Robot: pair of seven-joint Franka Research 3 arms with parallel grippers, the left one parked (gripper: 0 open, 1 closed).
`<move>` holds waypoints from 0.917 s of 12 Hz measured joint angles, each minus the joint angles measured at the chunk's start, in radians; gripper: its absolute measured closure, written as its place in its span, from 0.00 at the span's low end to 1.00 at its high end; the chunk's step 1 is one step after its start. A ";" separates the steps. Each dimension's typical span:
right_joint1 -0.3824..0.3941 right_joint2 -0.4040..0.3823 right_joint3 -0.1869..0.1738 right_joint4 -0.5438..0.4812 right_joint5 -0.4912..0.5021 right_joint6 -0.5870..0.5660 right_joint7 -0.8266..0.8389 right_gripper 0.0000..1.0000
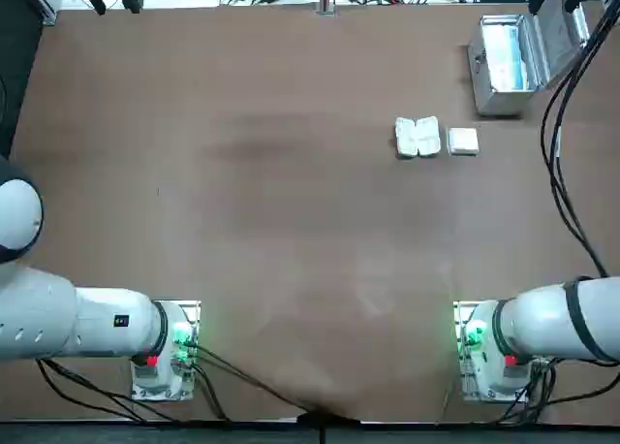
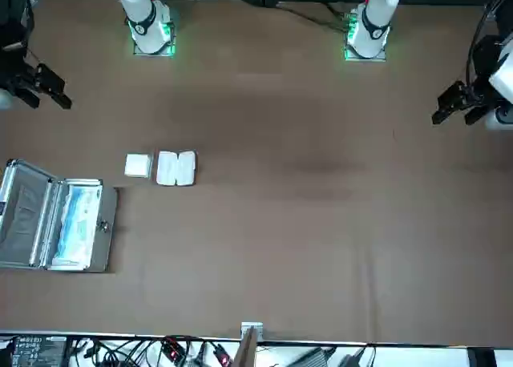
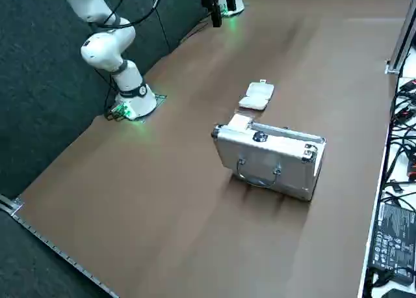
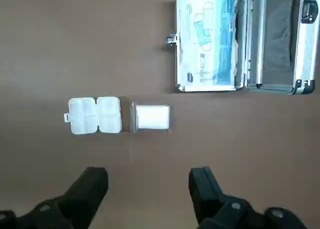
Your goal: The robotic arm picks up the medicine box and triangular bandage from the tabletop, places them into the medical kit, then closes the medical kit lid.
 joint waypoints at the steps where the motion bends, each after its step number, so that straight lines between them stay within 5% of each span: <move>1: 0.000 0.000 0.000 0.000 0.001 0.000 0.000 0.00; 7: 0.020 0.000 0.009 0.000 0.005 0.000 0.000 0.00; 11: 0.119 0.041 0.015 -0.003 0.005 0.000 0.008 0.00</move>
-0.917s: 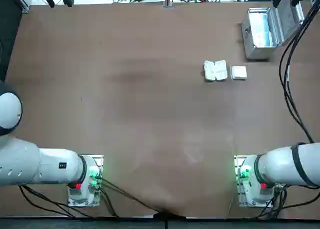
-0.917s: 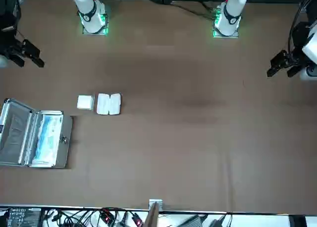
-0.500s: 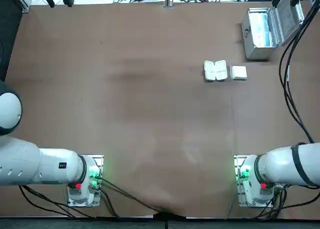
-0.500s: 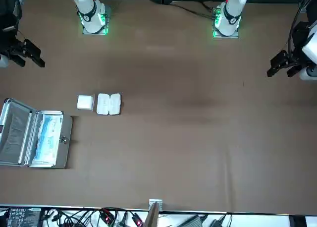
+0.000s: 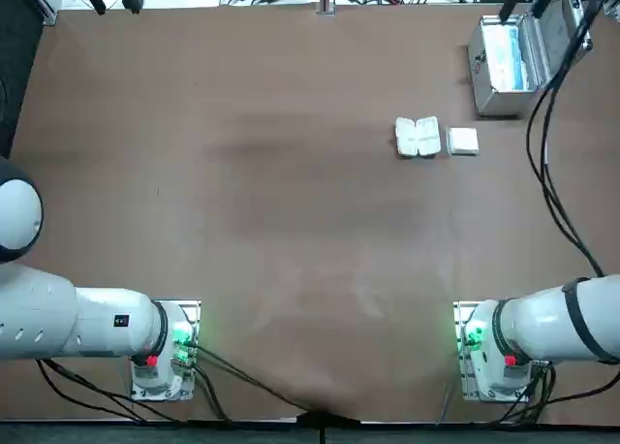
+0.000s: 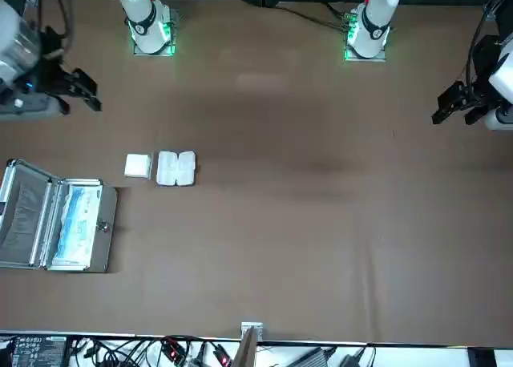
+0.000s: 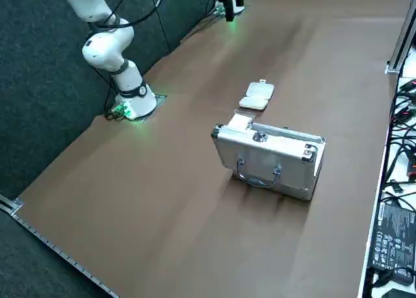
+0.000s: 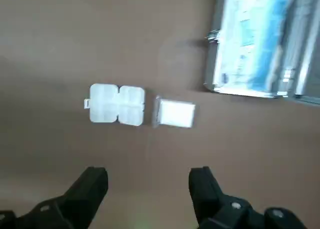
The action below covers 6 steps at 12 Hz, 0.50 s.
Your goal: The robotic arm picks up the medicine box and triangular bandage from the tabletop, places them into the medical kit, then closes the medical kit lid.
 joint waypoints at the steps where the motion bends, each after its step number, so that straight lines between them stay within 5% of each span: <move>1: 0.027 0.024 0.001 -0.001 0.000 0.004 0.019 0.00; 6: 0.174 0.191 0.002 -0.007 0.000 0.135 0.214 0.00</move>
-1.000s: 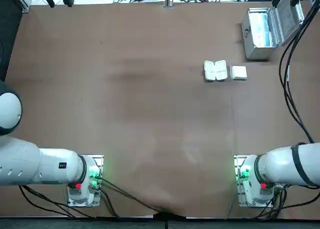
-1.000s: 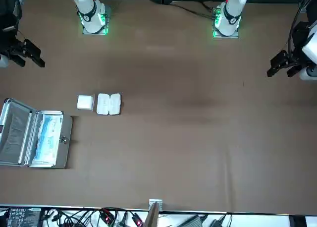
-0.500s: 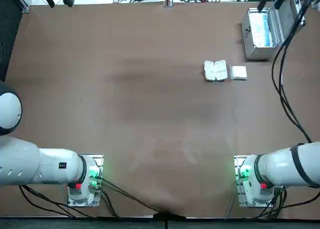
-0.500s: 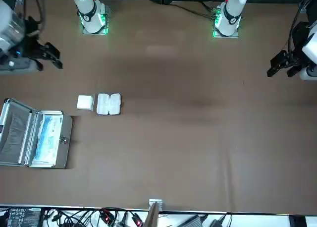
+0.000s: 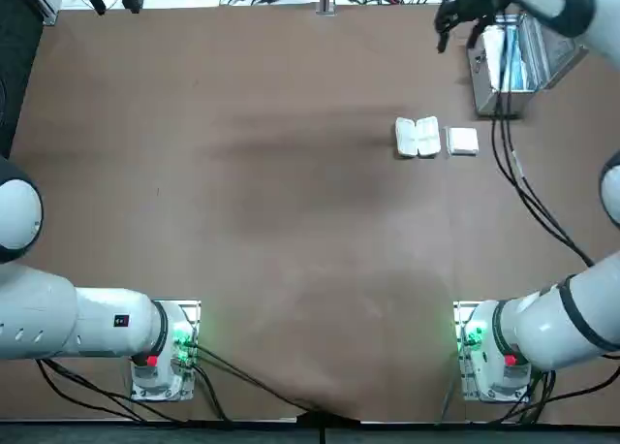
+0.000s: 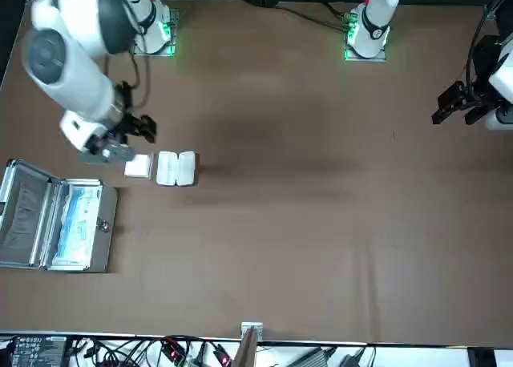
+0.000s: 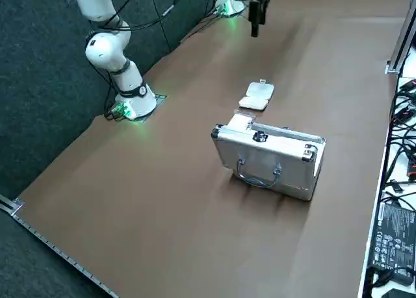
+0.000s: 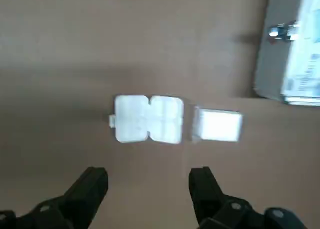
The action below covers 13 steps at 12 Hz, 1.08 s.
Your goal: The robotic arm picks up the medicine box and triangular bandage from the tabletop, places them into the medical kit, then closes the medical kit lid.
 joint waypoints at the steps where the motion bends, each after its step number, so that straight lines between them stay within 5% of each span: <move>1: 0.029 0.032 0.000 -0.001 0.000 0.036 0.054 0.00; 7: 0.187 0.249 0.001 -0.007 -0.020 0.184 0.280 0.02; 13: 0.239 0.360 0.000 -0.011 -0.083 0.237 0.405 0.15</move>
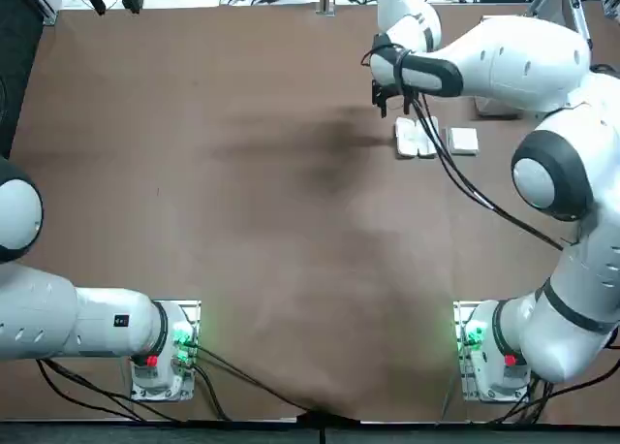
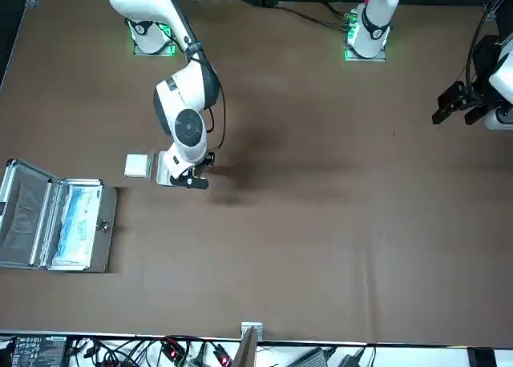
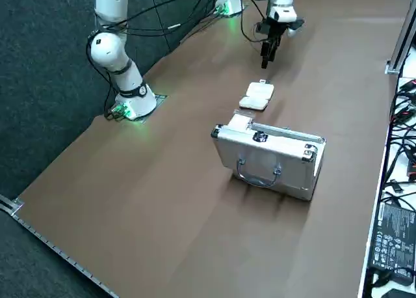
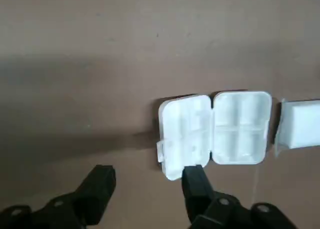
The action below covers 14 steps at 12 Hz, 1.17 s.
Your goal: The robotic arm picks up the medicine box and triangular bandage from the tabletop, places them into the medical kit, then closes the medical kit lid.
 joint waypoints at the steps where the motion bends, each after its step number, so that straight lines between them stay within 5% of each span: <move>1: 0.006 0.016 -0.001 0.000 -0.005 0.003 0.014 0.18; 12: 0.010 0.068 -0.008 -0.078 -0.061 0.097 0.106 0.42; 14: 0.010 0.069 -0.009 -0.078 -0.061 0.097 0.116 0.76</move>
